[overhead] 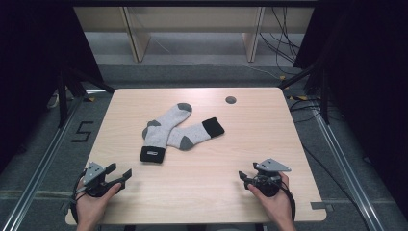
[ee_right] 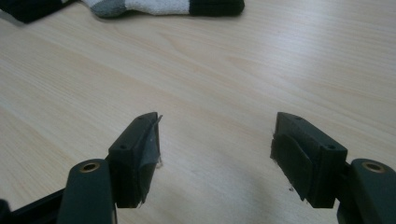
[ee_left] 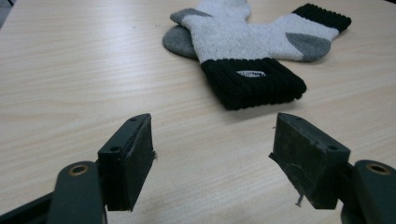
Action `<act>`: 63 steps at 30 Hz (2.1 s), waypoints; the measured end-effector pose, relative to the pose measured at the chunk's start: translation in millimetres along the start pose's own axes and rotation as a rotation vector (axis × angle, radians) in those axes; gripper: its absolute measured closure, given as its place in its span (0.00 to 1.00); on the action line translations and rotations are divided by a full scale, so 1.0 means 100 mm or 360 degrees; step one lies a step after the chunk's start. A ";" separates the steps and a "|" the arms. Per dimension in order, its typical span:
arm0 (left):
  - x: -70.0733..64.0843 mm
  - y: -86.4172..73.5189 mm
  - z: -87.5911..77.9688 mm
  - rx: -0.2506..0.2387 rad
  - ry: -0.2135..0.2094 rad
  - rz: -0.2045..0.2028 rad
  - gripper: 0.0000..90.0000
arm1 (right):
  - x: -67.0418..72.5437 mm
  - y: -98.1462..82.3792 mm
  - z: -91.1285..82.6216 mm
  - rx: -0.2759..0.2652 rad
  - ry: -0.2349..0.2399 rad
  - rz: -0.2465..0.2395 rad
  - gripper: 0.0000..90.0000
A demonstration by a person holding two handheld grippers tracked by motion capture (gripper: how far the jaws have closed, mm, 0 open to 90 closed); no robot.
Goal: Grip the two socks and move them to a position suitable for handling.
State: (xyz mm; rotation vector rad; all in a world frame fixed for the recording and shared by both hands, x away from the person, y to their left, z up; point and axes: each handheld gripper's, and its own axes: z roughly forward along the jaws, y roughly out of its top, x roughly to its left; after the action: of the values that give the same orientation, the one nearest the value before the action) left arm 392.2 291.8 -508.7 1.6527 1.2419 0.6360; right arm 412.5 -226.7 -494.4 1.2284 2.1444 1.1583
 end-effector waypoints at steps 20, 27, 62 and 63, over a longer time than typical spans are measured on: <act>-0.11 0.00 0.02 0.0018 -0.0030 0.0069 0.33 | -0.02 0.04 0.06 0.0016 -0.0067 -0.0016 0.36; -0.22 0.23 0.23 0.0057 -0.0121 0.0181 0.32 | -0.03 0.07 0.07 0.0019 -0.0054 0.0007 0.36; -0.62 0.97 2.02 0.0574 -0.0062 0.0417 0.24 | 0.03 0.10 -0.03 -0.0014 -0.0062 0.0025 0.36; -0.63 0.97 2.02 0.0574 -0.0058 0.0431 0.26 | 0.04 0.10 -0.02 -0.0014 -0.0025 0.0069 0.36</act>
State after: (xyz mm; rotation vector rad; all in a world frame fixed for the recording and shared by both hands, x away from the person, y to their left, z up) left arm 579.6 154.1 -499.6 2.1483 1.1648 0.5628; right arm 414.0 -221.4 -485.1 1.2823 2.1088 1.1706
